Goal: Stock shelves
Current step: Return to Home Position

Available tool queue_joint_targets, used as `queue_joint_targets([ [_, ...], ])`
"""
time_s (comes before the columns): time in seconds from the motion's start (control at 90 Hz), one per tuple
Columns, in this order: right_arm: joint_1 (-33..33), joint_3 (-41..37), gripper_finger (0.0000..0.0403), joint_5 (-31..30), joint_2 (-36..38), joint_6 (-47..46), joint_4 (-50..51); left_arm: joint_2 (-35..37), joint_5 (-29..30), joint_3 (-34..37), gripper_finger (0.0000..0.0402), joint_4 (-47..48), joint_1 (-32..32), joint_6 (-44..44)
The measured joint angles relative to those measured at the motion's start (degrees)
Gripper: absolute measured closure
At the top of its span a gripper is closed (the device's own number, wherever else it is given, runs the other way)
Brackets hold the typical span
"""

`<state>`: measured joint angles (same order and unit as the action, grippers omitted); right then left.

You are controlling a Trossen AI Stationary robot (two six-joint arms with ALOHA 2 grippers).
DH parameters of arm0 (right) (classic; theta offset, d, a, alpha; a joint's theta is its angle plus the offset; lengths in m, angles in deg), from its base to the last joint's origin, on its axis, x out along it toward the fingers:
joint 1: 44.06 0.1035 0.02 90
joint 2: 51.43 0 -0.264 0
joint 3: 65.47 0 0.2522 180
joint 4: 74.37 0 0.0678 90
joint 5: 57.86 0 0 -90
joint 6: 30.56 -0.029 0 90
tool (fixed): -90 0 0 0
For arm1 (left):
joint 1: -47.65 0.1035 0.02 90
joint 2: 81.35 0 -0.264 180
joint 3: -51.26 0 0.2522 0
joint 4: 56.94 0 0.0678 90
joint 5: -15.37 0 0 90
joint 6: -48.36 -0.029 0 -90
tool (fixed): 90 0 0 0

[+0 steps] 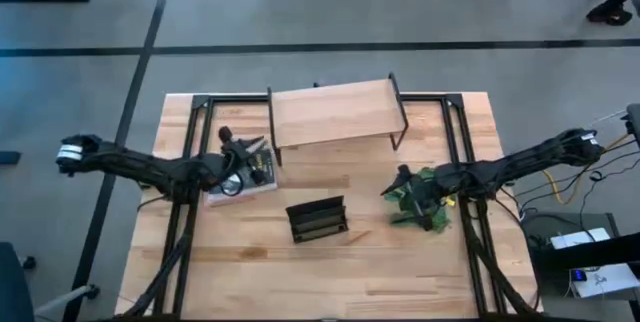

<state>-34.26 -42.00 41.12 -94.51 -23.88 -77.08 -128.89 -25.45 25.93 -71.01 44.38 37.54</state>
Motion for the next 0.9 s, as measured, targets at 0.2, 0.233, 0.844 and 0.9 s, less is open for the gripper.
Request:
queue_joint_targets([
  [0.2, 0.0, 0.3, 0.0016, 0.0, 9.2, -1.4, 9.6, 8.2, -1.3, 5.4, 0.0352, 0.1, 0.0, 0.0],
  [0.233, 0.0, 0.3, 0.0016, 0.0, 10.9, -1.1, 10.8, 9.8, -2.4, 6.2, 0.0352, 0.4, 0.0, 0.3],
  [0.844, 0.0, 0.3, 0.0016, 0.0, 29.2, 19.7, 17.7, 26.4, -30.9, 7.8, 0.0352, 14.1, 0.0, 14.7],
  [0.9, 0.0, 0.3, 0.0016, 0.0, 31.1, 21.3, 17.7, 27.7, -32.4, 7.8, 0.0352, 12.7, 0.0, 13.1],
])
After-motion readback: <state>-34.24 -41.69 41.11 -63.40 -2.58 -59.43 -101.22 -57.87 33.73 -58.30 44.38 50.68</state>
